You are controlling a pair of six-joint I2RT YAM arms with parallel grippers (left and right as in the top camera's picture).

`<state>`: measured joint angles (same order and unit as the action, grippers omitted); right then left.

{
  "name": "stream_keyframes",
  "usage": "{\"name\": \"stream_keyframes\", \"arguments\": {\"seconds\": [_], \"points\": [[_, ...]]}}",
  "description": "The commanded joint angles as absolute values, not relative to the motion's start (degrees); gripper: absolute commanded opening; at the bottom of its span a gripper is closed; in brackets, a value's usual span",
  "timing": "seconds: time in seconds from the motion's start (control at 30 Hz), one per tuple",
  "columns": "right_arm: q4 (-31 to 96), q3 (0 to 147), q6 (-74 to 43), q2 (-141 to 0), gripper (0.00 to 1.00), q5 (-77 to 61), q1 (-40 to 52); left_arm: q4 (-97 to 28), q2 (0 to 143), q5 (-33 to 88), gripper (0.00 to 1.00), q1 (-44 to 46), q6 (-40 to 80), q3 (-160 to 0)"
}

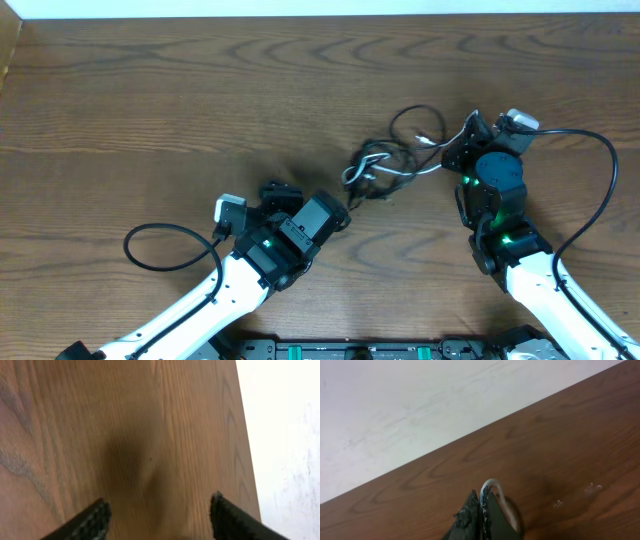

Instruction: Untangle cables

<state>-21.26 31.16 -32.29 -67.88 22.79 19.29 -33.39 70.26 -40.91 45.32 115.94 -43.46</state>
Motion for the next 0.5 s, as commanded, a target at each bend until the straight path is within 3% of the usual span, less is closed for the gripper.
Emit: {"name": "stream_keyframes", "arguments": {"seconds": [0.0,0.23,0.47], "points": [[-21.4,31.9,-35.7,-68.1,0.01,20.2,19.0,-33.8,69.6,-42.4,0.68,45.2,118.2,-43.6],[-23.0,31.9,-38.6,-68.1,0.01,11.8,19.0,-33.4,69.6,-36.4,0.95,45.2,118.1,-43.6],[-23.0,31.9,-39.0,-68.1,0.01,11.6,18.9,-33.4,69.6,-36.4,0.96,45.2,117.7,-43.6]]}}
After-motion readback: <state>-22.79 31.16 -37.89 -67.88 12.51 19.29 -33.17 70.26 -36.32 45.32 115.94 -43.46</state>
